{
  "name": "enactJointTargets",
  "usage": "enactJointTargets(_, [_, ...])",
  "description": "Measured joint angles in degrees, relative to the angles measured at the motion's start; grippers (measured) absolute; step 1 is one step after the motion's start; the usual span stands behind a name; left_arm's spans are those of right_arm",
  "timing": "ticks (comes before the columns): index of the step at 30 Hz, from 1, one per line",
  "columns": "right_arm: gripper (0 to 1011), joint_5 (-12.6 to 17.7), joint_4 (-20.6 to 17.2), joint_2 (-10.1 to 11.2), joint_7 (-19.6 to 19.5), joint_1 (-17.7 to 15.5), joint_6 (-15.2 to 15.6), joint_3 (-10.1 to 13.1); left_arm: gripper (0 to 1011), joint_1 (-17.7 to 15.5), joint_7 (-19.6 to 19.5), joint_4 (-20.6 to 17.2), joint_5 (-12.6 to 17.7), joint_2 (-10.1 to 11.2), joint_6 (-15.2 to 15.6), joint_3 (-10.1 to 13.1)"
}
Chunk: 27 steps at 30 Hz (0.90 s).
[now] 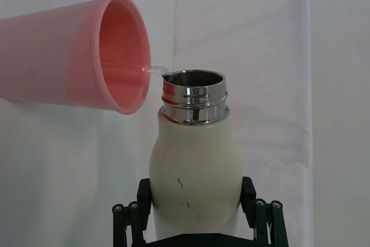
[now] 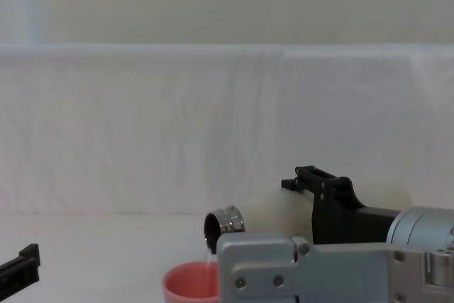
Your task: Grasp the thermos with one hand and pour water into the cup lid.
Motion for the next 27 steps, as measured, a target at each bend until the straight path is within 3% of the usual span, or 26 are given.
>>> enactJointTargets(16, [947,0.52,-0.35,-0.07,0.41,0.07,0.05,0.17,1001,0.00,0.00,0.00,0.00,0.00,0.00,0.00])
enactJointTargets(27, [947,3.99,-1.31,-0.38,0.62,-0.75,-0.83,1.74,1001,0.00,0.00,0.00,0.00,0.00,0.00,0.00])
